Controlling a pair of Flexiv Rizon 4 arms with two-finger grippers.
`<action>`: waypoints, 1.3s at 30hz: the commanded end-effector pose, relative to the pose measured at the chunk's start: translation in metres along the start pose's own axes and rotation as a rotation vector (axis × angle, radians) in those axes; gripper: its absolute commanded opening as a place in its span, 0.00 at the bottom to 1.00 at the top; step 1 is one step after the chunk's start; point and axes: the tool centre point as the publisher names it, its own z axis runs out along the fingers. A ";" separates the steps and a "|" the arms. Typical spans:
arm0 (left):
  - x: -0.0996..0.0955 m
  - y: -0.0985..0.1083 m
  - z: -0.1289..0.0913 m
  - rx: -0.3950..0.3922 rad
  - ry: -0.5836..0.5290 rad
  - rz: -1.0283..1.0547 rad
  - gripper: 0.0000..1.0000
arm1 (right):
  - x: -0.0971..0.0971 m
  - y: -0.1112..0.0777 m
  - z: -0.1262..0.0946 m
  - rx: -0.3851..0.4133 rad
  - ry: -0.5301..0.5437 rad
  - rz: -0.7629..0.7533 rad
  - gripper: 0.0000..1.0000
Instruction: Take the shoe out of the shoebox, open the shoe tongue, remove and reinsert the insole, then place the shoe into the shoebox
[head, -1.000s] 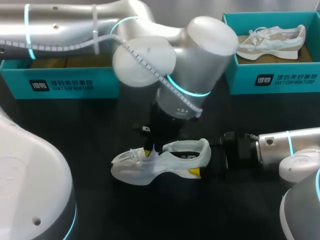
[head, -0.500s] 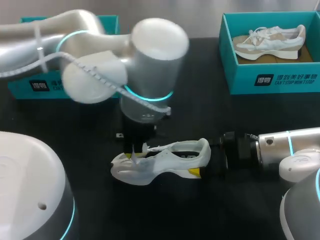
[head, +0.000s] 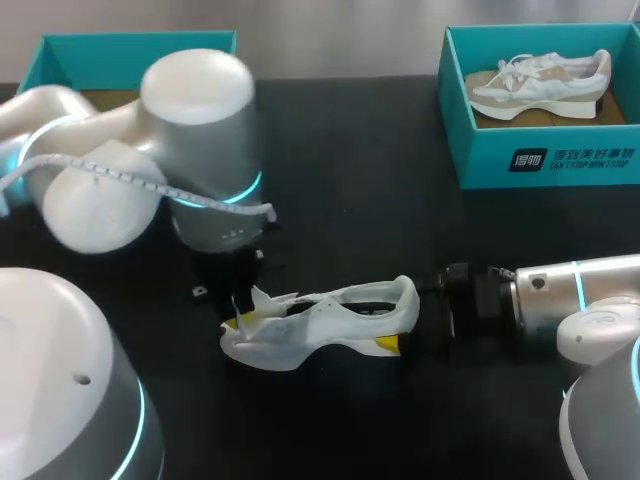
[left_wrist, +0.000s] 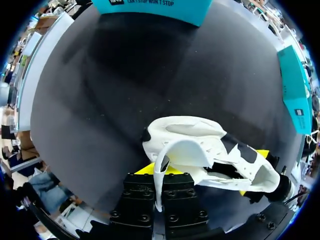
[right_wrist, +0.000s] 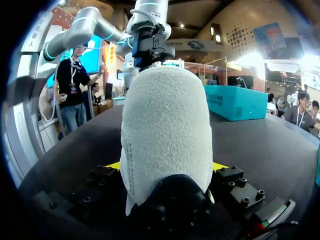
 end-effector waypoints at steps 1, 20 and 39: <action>-0.011 -0.005 0.011 -0.003 0.143 0.013 0.10 | -0.001 -0.002 -0.001 0.005 0.000 0.002 0.00; -0.020 -0.015 0.040 -0.018 0.024 0.047 0.47 | -0.001 -0.002 -0.001 0.005 0.000 0.002 0.00; -0.033 -0.004 0.005 0.037 -0.036 0.078 0.74 | -0.001 -0.002 -0.001 0.005 0.000 0.002 0.00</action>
